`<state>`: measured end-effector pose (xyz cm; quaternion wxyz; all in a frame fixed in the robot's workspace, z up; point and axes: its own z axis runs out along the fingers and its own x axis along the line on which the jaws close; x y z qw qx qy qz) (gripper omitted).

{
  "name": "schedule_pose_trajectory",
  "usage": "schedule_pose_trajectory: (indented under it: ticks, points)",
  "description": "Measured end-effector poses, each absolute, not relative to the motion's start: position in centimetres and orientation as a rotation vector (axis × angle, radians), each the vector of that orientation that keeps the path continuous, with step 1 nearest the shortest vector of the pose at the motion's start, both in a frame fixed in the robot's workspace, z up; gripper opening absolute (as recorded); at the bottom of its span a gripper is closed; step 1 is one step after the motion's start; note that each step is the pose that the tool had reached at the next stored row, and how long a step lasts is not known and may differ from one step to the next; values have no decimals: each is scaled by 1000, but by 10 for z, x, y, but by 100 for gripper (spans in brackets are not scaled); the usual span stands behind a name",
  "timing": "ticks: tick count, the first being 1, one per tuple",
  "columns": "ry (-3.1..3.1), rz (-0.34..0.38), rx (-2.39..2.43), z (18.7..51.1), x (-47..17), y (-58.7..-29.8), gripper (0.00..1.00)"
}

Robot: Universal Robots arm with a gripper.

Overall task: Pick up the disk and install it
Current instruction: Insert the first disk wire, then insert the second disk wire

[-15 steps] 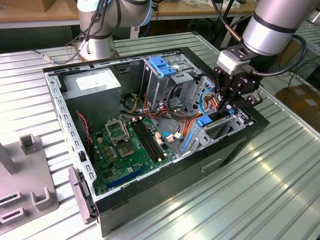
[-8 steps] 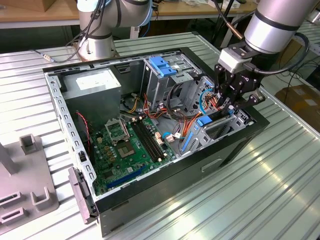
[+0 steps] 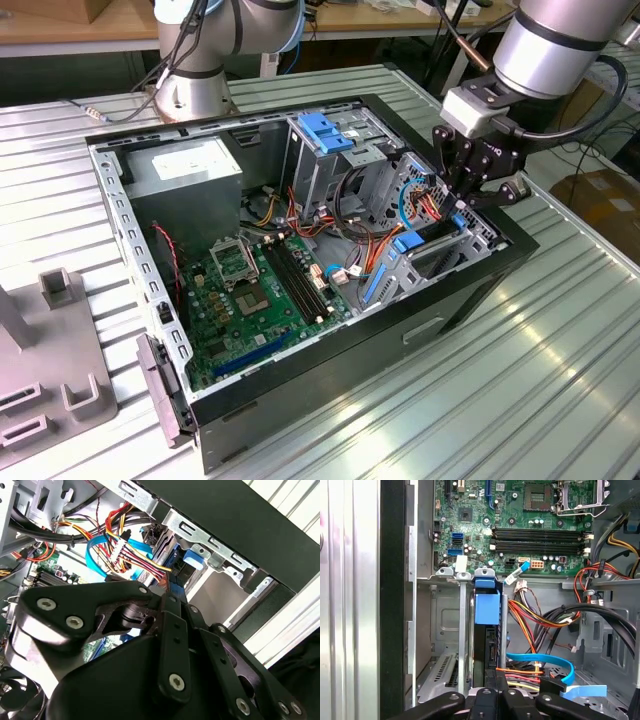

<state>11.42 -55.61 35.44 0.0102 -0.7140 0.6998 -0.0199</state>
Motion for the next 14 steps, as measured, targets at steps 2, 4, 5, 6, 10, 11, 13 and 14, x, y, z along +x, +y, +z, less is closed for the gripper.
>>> schedule_pose_trajectory:
  ticks: [2, 4, 5, 6, 10, 11, 13, 14]
  points:
    - [2184, -62, -2228, 354, 114, -556, 10]
    - [2184, -62, -2228, 354, 114, -556, 10]
    - [2184, -62, -2228, 355, 114, -556, 10]
    - [2184, -62, -2228, 355, 114, -556, 10]
    - [2184, -62, -2229, 355, 114, -556, 10]
    - [2184, -62, -2228, 355, 114, -556, 10]
    - [2184, -62, -2228, 355, 114, -556, 10]
    - [2185, -62, -2229, 355, 114, -556, 10]
